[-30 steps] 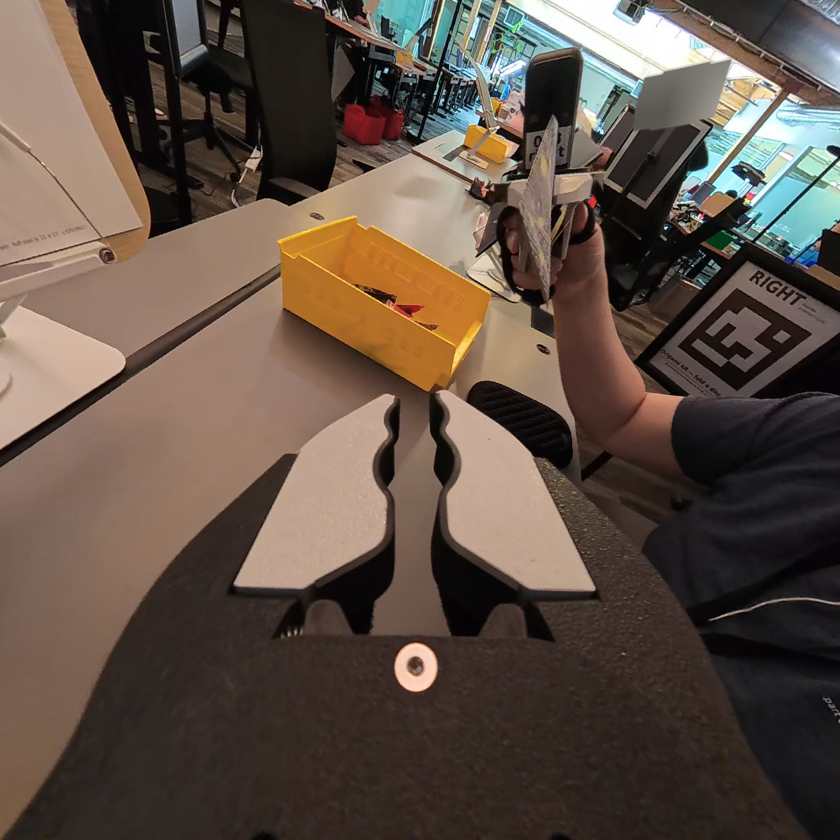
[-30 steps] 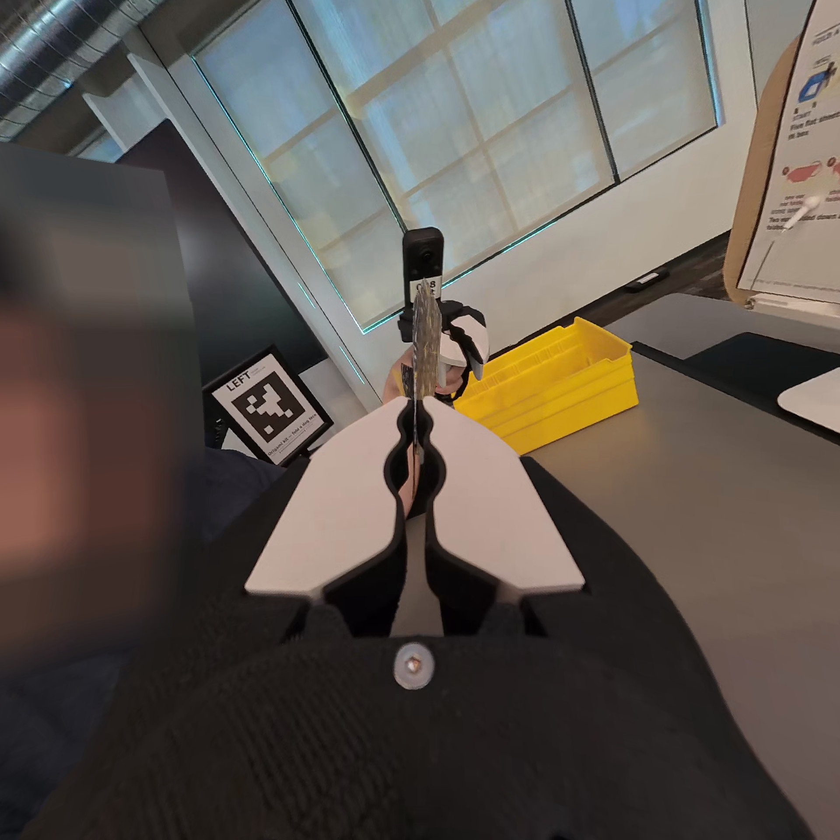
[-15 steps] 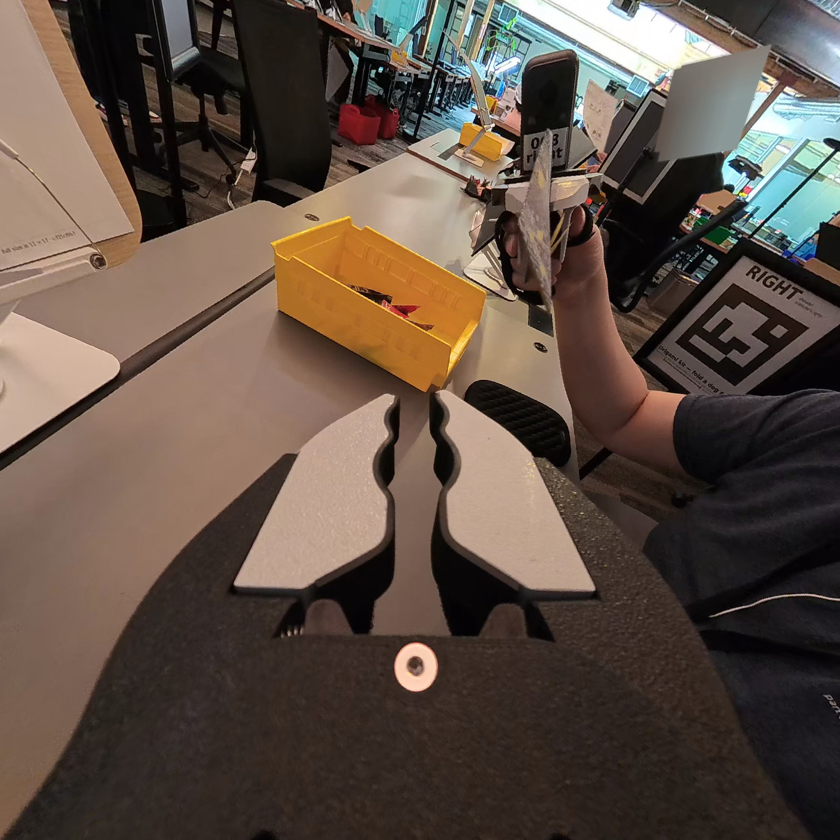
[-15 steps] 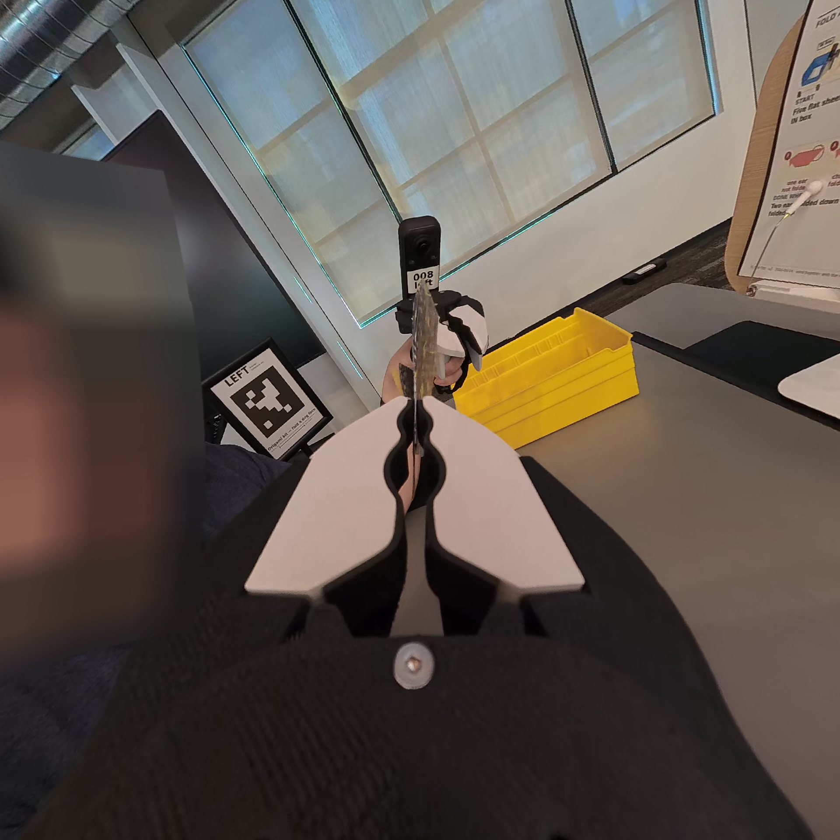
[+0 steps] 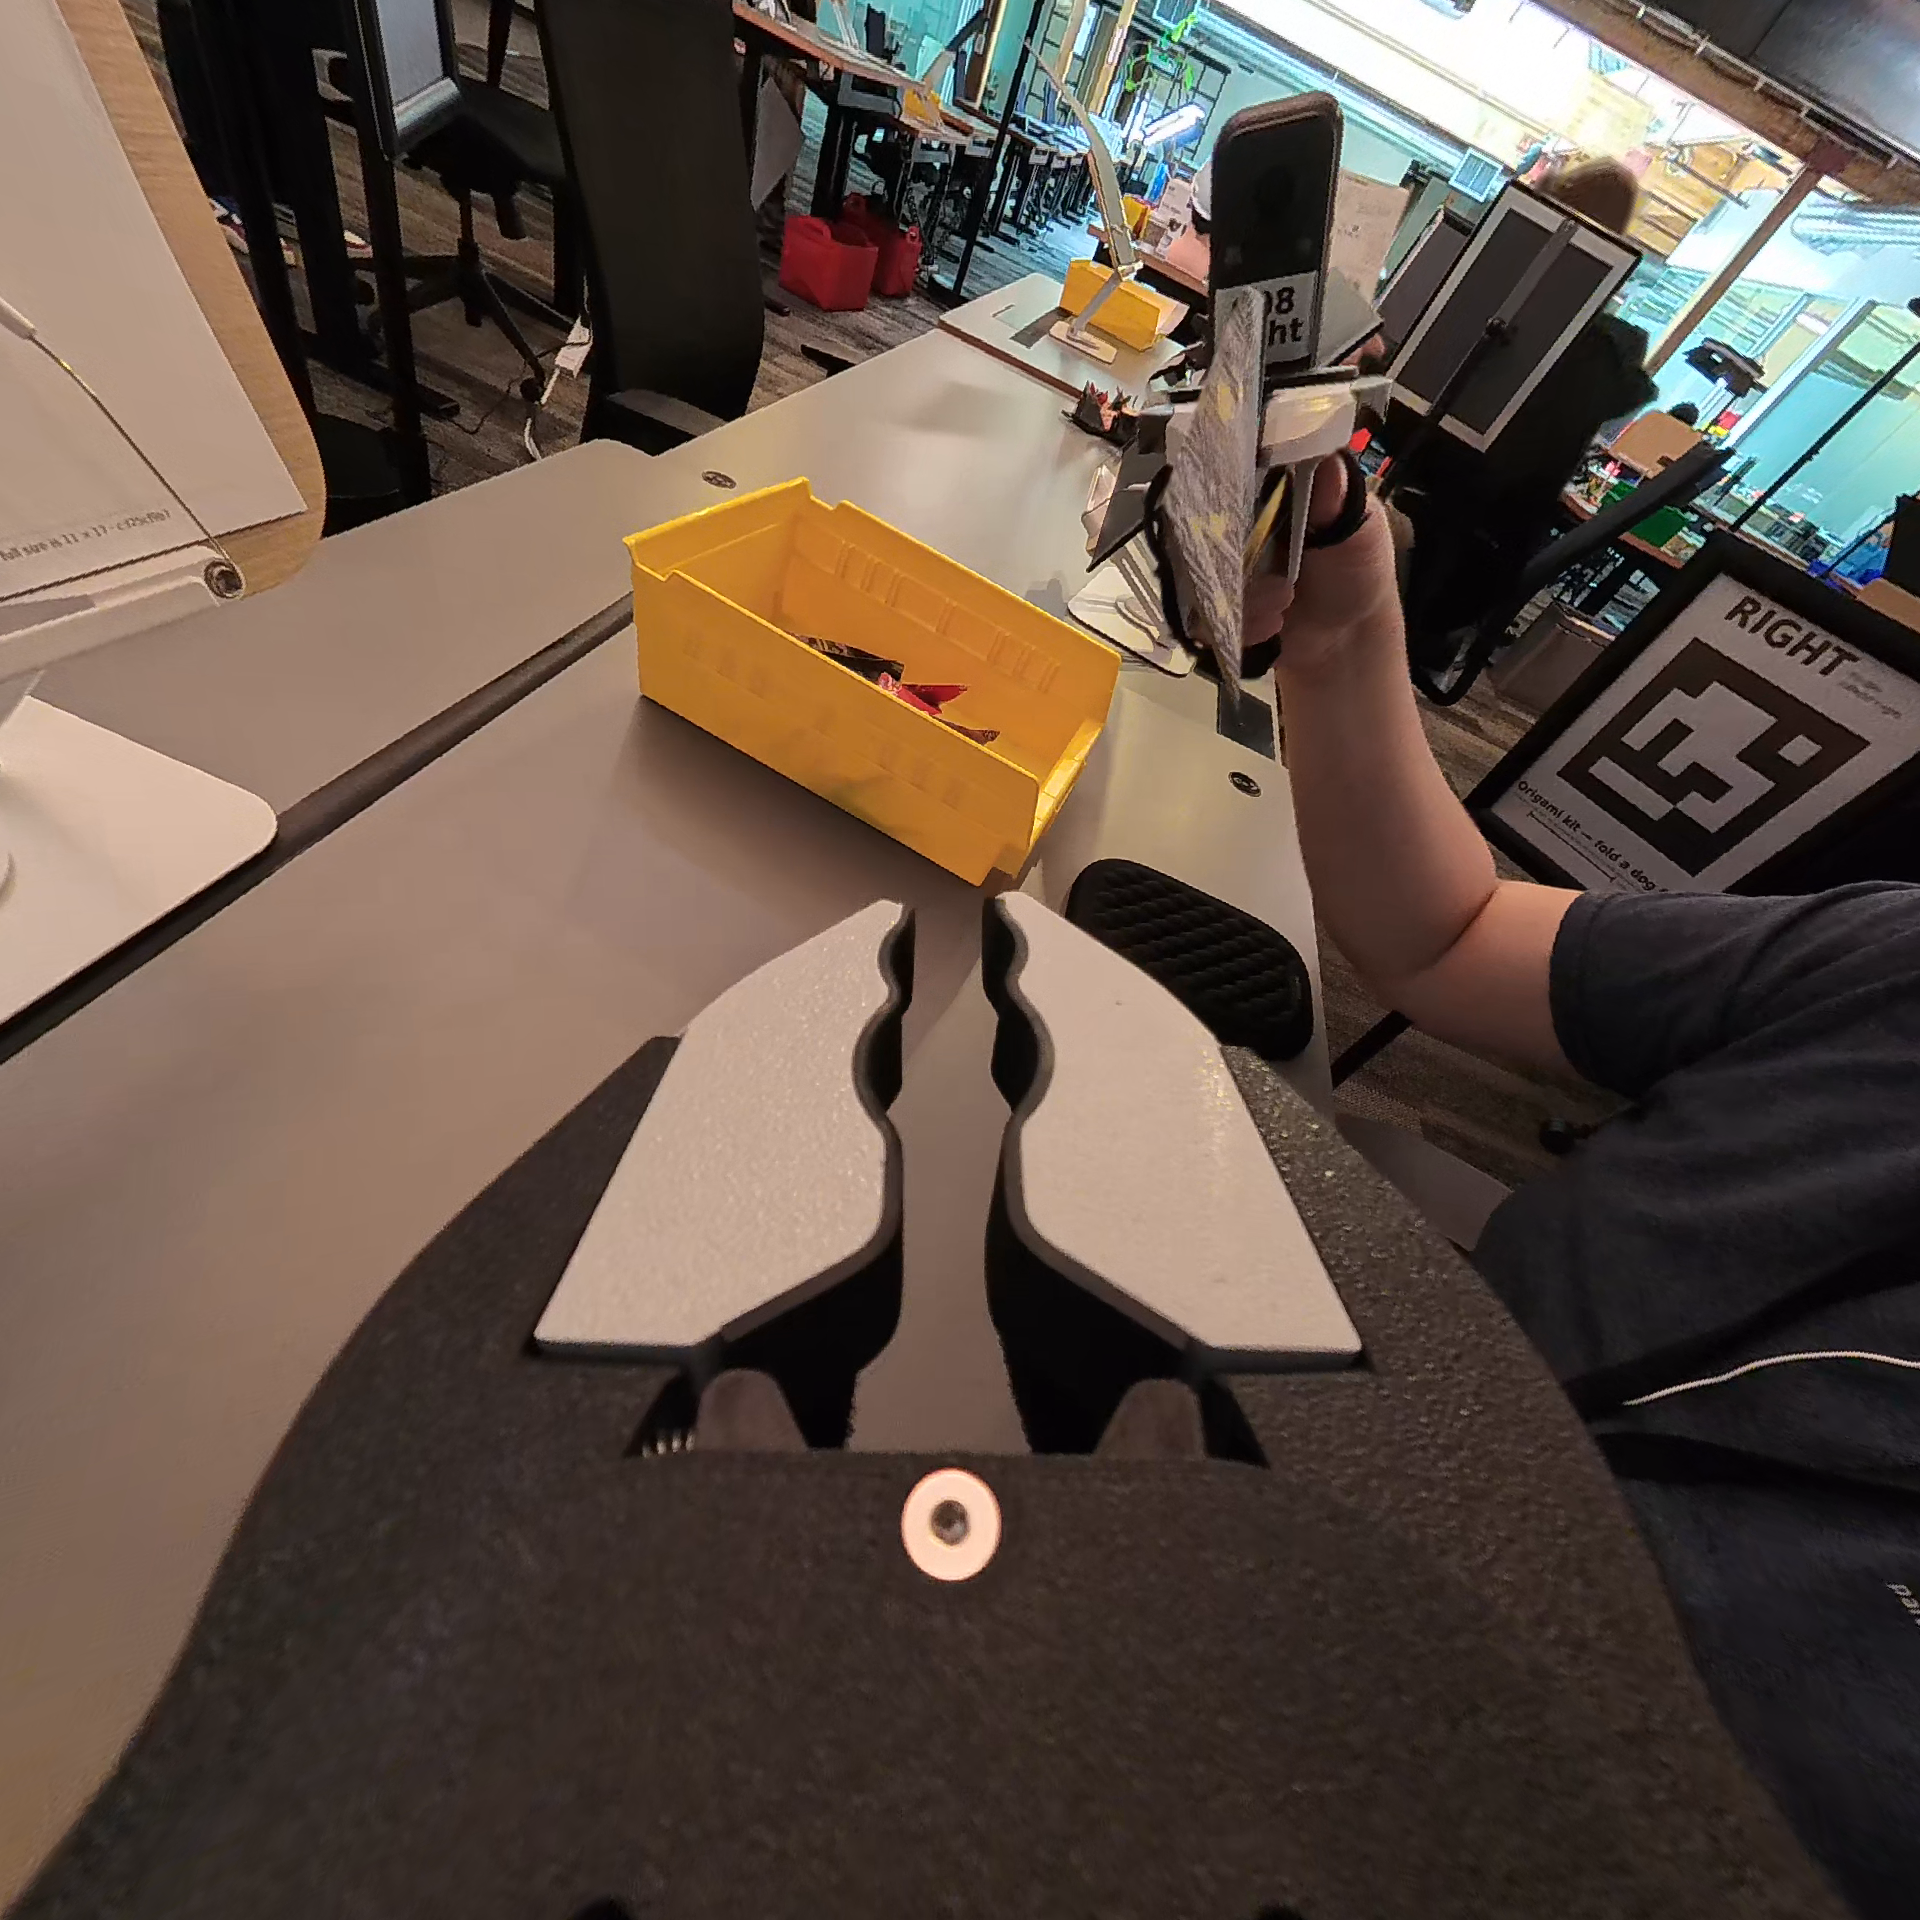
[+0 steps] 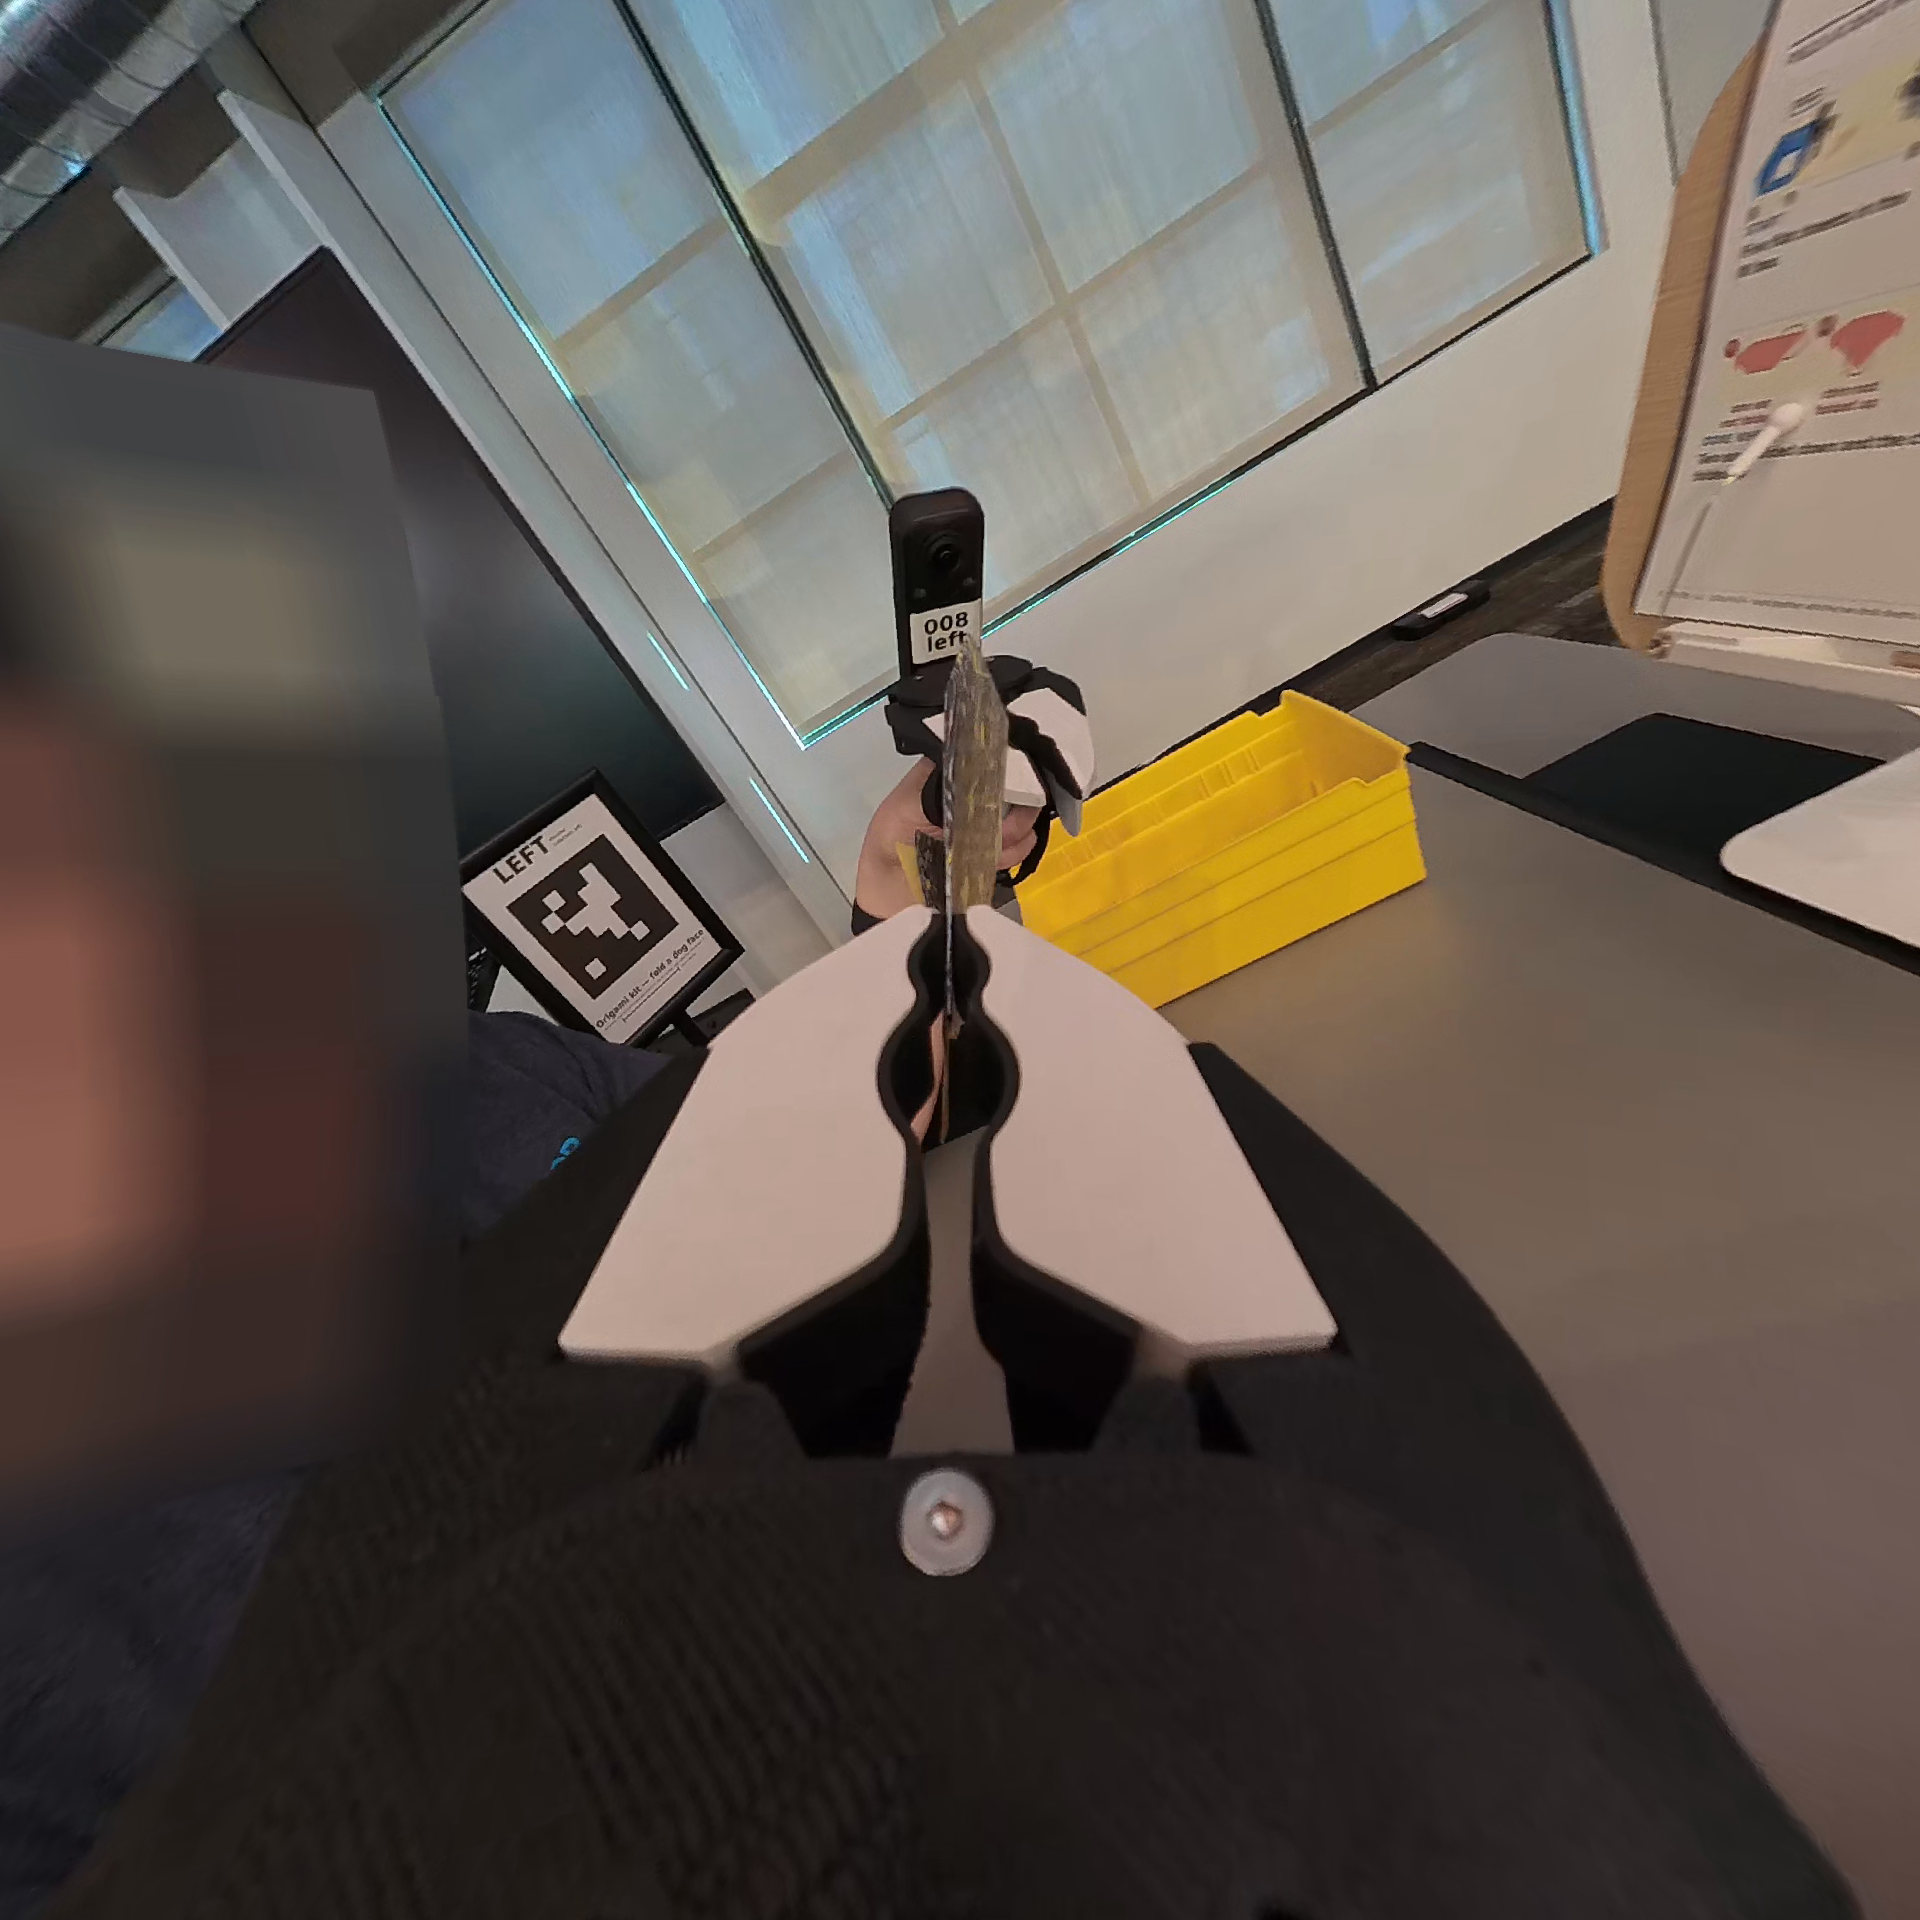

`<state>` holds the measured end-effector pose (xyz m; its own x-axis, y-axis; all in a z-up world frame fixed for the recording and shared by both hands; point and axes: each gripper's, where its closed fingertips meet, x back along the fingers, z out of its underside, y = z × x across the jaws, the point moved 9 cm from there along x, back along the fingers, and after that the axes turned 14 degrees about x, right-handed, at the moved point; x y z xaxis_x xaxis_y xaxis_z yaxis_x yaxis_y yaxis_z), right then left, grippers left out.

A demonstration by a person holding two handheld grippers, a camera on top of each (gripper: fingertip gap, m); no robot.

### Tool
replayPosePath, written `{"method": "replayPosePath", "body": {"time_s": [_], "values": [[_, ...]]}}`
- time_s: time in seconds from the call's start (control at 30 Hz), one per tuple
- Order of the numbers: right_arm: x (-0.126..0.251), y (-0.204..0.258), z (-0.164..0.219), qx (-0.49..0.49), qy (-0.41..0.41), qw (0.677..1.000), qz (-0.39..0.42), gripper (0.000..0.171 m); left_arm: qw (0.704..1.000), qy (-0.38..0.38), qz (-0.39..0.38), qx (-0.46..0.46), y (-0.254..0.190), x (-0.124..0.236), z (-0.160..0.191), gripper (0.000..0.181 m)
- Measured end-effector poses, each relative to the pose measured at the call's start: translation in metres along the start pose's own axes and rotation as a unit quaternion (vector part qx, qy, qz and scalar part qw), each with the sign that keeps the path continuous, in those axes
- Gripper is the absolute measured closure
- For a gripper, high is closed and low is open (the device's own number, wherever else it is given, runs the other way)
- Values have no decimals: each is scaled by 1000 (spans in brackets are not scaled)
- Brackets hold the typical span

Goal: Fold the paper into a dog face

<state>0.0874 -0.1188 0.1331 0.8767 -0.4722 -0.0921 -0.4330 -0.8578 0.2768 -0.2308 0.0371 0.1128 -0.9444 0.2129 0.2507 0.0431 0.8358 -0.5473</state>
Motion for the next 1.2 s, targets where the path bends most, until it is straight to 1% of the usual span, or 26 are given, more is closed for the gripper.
{"method": "replayPosePath", "body": {"time_s": [0.07, 0.1, 0.17, 0.23, 0.33, 0.4, 0.43, 0.5, 0.53, 0.67, 0.77, 0.8, 0.93, 1.0, 1.07, 1.2], "values": [[18, 2, -6, -1, -1, 1000, 3, 170, 1000, 3, 0, 1, 0, -1, 1, 169], [32, 2, -11, -2, 0, 1000, 12, 170, 1000, 5, 1, 2, 1, -2, 1, 169], [71, -3, -17, -14, 8, 999, 52, 170, 1000, 11, 3, 5, 1, -5, 2, 169], [117, -13, -14, -46, 20, 993, 109, 170, 1000, 16, 4, 8, 2, -7, 2, 169], [179, -34, 11, -120, 47, 972, 197, 170, 1000, 24, 6, 8, 2, -13, 3, 169], [207, -50, 34, -173, 45, 952, 250, 170, 999, 32, 4, 7, 1, -18, 4, 169], [215, -58, 45, -202, 39, 942, 267, 170, 999, 37, 3, 6, 1, -21, 4, 169], [223, -74, 63, -238, 40, 924, 295, 170, 999, 46, 1, 5, 1, -26, 5, 169], [225, -82, 72, -254, 54, 914, 312, 170, 999, 50, 0, 5, 1, -29, 6, 169], [225, -105, 96, -315, 131, 879, 334, 170, 998, 67, -2, 5, 1, -39, 9, 169], [222, -115, 104, -327, 194, 855, 353, 169, 997, 77, -5, 4, 2, -43, 10, 169], [220, -118, 104, -324, 213, 849, 360, 166, 997, 78, -5, 4, 2, -45, 11, 169], [211, -125, 103, -308, 267, 834, 372, 142, 997, 80, -3, 8, 3, -46, 11, 169], [207, -123, 98, -281, 292, 832, 380, 137, 997, 78, -4, 7, 2, -45, 11, 169], [205, -118, 88, -234, 306, 829, 405, 134, 997, 74, -5, 7, 2, -43, 11, 169], [207, -93, 54, -65, 320, 811, 486, 123, 998, 65, -10, 9, 2, -39, 9, 169]]}}
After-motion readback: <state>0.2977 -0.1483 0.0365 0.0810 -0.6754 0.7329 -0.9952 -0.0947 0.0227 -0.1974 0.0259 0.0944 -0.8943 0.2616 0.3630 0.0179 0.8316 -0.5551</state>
